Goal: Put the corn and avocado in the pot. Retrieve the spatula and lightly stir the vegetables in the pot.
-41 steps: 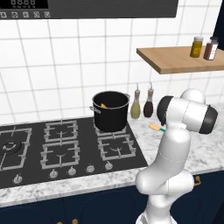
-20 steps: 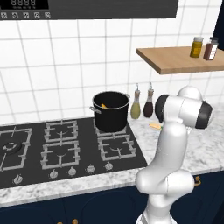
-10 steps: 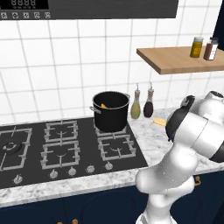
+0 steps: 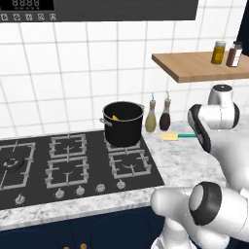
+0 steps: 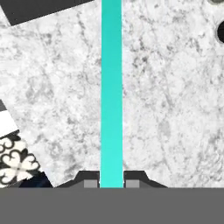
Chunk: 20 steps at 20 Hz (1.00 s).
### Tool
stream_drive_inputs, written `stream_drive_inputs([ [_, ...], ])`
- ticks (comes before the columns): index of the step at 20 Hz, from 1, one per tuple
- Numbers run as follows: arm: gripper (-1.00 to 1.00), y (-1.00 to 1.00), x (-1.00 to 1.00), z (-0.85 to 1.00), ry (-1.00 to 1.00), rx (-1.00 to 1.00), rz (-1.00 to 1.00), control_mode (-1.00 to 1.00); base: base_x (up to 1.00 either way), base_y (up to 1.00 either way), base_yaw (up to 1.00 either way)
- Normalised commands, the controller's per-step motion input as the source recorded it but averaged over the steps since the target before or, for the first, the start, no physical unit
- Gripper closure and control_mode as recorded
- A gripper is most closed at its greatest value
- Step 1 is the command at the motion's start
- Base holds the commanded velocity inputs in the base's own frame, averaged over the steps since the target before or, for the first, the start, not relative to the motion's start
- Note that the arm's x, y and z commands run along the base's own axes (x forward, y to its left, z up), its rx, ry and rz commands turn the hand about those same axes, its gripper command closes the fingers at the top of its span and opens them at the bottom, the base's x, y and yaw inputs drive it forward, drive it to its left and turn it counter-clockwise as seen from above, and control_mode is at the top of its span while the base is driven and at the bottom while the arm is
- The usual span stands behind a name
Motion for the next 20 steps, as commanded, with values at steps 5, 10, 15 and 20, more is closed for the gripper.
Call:
stream_drive_inputs([
  [5,1.0,0.62,-0.07,1.0,-0.02,-0.31,0.15,-1.0,0.0,0.0,0.0],
  [10,1.0,0.32,0.0,1.0,-0.07,-0.32,0.12,-1.0,0.0,0.0,0.0],
  [15,1.0,0.43,0.03,0.94,-0.07,-0.32,0.12,-1.0,0.0,0.0,0.0],
  [20,1.0,0.66,0.28,0.48,-0.12,-0.22,0.17,-1.0,0.0,0.0,0.0],
])
